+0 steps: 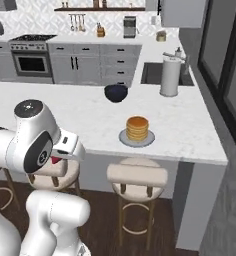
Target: Take the strawberry from the fridge and place it on top of the pancake, located on the dining counter.
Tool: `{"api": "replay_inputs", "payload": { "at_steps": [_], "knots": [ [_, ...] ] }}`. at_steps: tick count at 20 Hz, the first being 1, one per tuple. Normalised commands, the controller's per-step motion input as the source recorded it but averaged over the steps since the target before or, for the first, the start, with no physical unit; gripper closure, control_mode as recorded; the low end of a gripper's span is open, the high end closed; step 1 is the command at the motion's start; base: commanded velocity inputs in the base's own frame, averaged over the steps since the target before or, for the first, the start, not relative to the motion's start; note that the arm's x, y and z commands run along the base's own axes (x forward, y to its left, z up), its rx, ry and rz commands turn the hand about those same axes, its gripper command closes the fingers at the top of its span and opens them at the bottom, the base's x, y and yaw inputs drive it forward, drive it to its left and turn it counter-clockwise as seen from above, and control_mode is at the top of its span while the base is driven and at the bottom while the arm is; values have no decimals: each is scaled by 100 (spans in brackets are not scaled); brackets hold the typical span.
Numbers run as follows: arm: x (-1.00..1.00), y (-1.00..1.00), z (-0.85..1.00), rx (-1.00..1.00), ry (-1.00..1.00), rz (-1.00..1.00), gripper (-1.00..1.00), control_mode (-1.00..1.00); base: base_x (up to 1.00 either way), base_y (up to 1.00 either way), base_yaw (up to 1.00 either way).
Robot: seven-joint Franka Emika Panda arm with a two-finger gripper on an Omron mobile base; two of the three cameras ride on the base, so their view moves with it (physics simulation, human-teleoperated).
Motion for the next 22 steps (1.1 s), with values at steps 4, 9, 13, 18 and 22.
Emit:
{"api": "replay_inputs", "payload": {
  "at_steps": [4, 9, 13, 18, 22],
  "knots": [
    [0, 0, 0, 0, 0, 0, 100, 100, 34, -98, 34],
    [0, 0, 0, 0, 0, 0, 100, 100, 0, -59, 1],
    [0, 0, 0, 0, 0, 0, 100, 100, 5, 14, -22],
    [0, 0, 0, 0, 0, 0, 100, 100, 36, 66, -10],
    [0, 0, 0, 0, 0, 0, 100, 100, 69, 53, -2]
  ]
}}
